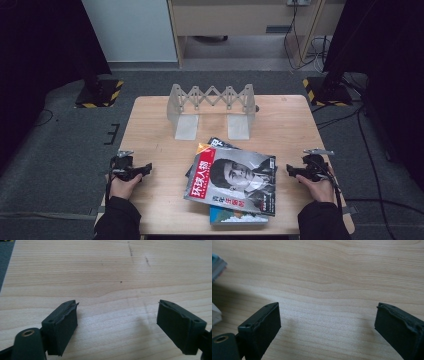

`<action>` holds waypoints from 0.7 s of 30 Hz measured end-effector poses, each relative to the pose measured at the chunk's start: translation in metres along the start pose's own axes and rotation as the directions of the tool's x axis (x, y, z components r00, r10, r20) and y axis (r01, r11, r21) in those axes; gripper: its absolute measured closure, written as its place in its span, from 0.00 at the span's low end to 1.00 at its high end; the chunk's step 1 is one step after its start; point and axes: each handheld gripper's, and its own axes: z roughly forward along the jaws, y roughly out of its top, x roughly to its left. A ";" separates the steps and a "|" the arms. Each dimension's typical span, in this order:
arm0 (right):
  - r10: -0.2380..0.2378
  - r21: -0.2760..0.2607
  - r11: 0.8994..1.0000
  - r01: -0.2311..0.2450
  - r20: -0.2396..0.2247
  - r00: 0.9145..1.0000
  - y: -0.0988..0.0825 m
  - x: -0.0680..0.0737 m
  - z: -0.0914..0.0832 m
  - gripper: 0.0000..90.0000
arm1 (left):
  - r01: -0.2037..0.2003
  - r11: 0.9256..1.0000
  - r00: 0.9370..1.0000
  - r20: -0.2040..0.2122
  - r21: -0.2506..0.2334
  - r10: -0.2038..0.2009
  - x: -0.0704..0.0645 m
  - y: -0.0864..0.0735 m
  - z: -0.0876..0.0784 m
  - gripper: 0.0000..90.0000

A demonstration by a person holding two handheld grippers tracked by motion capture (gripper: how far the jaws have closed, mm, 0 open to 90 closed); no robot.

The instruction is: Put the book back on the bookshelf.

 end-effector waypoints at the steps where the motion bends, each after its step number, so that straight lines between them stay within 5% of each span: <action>1: 0.000 0.000 1.000 0.000 0.000 1.000 0.000 0.000 0.000 0.07 | 0.005 1.000 1.000 0.005 -0.003 -0.005 -0.001 0.000 -0.001 0.18; 21: 0.014 -0.081 0.996 -0.021 -0.096 0.995 0.014 0.015 -0.026 0.08 | -0.033 0.993 0.995 0.091 -0.112 0.043 -0.029 0.008 -0.032 0.28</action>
